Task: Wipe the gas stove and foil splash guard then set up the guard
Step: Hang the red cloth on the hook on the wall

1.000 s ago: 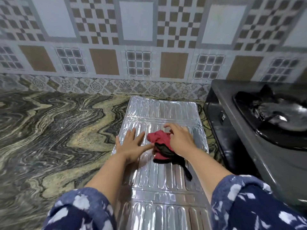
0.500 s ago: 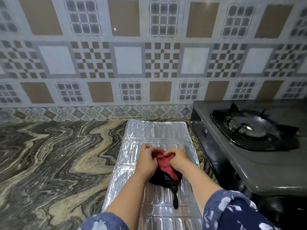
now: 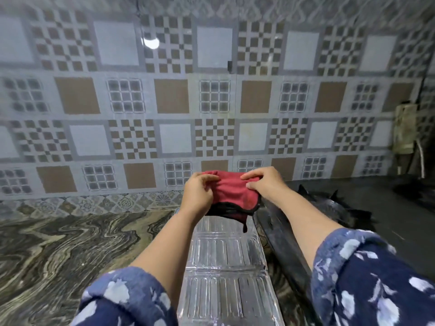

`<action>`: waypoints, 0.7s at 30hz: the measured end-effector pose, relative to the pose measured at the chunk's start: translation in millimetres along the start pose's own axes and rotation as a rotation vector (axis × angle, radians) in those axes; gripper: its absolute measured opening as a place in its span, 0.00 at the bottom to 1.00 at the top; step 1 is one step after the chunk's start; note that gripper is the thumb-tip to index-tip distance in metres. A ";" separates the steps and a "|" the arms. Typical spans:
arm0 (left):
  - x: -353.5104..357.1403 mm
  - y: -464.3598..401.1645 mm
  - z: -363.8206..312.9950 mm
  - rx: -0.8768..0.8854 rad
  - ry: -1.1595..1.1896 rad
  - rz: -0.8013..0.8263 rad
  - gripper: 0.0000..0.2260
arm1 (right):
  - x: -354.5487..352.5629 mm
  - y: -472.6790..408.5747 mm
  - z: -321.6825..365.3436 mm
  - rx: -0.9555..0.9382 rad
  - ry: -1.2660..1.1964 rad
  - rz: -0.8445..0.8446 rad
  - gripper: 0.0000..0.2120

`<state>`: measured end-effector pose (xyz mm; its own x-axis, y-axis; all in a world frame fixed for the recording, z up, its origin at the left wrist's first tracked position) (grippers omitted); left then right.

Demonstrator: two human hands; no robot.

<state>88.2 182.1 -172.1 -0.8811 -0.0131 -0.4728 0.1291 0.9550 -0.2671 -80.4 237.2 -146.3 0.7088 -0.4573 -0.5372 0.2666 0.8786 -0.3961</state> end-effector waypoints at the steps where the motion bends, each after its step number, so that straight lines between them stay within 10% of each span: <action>1: -3.0 -4.8 -8.2 0.019 -0.005 -0.012 0.17 | -4.8 -6.6 4.5 -0.022 0.001 -0.016 0.12; 21: 6.2 -168.2 -131.3 0.251 -0.305 -0.103 0.27 | -57.4 -211.8 32.5 -0.506 0.245 -0.239 0.16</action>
<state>1.3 60.3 -19.8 -0.7246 -0.2288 -0.6500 0.1873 0.8423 -0.5054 -156.4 81.9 -7.3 0.4808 -0.7046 -0.5219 0.0140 0.6014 -0.7989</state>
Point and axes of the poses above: each hand's wrist, its own y-axis away from the middle knuckle, its own x-axis out of the palm, z = x × y, the point moved 1 cm from there along -y, towards the middle knuckle, and after that the axes turned 13 degrees about -x, right-handed, at the moved point
